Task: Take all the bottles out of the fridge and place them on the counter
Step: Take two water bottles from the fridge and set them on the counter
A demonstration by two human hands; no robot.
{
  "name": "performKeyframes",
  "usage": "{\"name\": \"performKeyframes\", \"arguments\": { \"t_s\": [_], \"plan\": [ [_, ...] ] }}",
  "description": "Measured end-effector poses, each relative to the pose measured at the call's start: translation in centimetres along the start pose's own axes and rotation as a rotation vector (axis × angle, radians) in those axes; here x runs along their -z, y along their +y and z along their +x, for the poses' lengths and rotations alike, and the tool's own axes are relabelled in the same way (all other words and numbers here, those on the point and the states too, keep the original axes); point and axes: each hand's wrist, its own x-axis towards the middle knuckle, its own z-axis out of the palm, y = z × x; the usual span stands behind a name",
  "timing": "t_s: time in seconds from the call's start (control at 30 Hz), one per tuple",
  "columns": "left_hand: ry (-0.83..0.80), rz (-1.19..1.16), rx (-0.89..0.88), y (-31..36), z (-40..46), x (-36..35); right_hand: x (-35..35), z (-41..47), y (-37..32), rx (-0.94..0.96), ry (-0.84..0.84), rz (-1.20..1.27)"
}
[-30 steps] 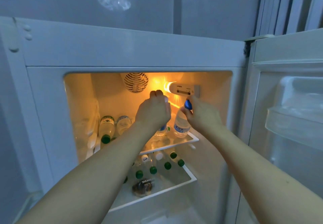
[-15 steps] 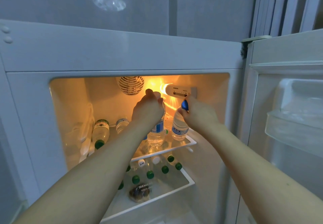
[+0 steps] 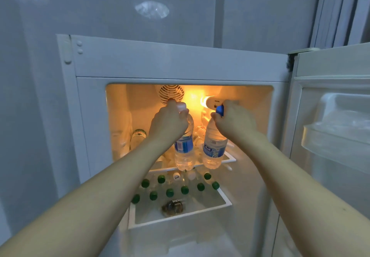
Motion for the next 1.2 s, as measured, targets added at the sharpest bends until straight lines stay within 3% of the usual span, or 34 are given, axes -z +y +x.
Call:
{"name": "performKeyframes", "arguments": {
  "t_s": [0.5,1.2],
  "plan": [
    [0.060,0.173,0.318,2.3,-13.6,10.8,3.3,-10.1,-5.1,0.137,-0.292,0.080],
    [0.354,0.499,0.741,-0.5,-36.4,28.4,4.8,-27.1,-22.8,0.709,-0.554,0.341]
  ]
}}
